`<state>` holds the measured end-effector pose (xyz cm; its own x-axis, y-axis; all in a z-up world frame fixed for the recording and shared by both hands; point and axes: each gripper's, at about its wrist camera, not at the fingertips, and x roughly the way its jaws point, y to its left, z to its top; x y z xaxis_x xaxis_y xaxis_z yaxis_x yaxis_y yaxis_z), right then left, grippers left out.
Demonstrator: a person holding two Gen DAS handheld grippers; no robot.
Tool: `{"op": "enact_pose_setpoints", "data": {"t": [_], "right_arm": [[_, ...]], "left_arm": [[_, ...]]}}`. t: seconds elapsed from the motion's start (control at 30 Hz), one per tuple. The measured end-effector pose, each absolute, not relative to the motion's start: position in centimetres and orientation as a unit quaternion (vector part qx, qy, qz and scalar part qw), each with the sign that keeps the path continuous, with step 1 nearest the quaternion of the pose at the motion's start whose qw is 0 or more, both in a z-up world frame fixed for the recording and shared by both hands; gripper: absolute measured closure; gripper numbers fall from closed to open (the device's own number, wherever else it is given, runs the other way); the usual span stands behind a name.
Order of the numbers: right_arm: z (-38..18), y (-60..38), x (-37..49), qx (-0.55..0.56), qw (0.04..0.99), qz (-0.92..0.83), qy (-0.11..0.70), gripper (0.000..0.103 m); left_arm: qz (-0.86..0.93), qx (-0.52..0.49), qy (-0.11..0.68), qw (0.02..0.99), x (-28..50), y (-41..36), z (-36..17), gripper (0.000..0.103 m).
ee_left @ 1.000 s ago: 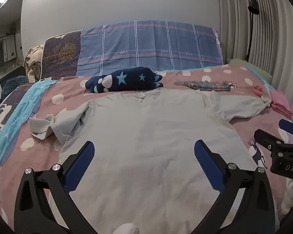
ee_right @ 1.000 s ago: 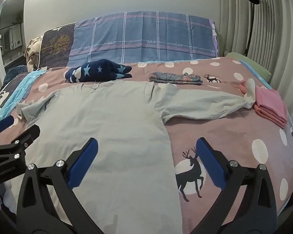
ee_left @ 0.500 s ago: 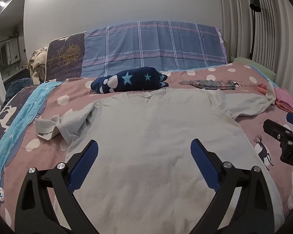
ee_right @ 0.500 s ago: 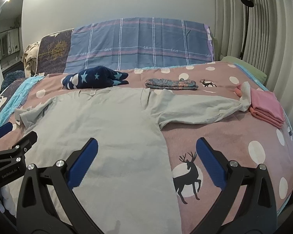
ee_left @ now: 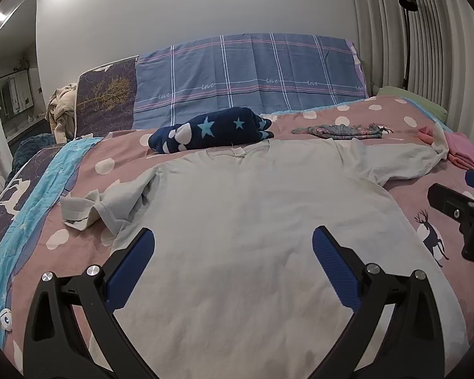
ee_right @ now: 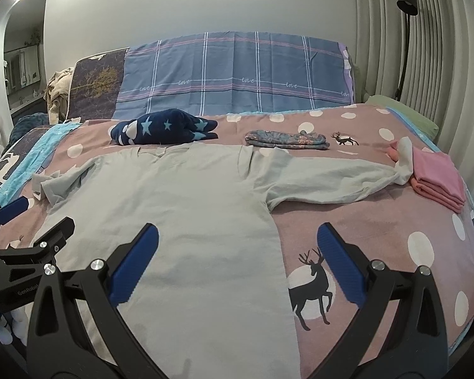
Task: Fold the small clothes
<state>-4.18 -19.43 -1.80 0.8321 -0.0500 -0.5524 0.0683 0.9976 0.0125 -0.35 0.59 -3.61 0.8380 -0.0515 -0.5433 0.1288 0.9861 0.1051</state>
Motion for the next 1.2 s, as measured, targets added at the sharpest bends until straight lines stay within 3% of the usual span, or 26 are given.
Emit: {"op": "enact_pose_setpoints", "data": {"t": [1.2], "right_arm": [[-3.3,-15.4,-2.6,-0.036,0.940,-0.025,0.338,0.002]], "left_arm": [[-0.057,0.066,0.298,0.951,0.0,2.4,-5.6,0.002]]}}
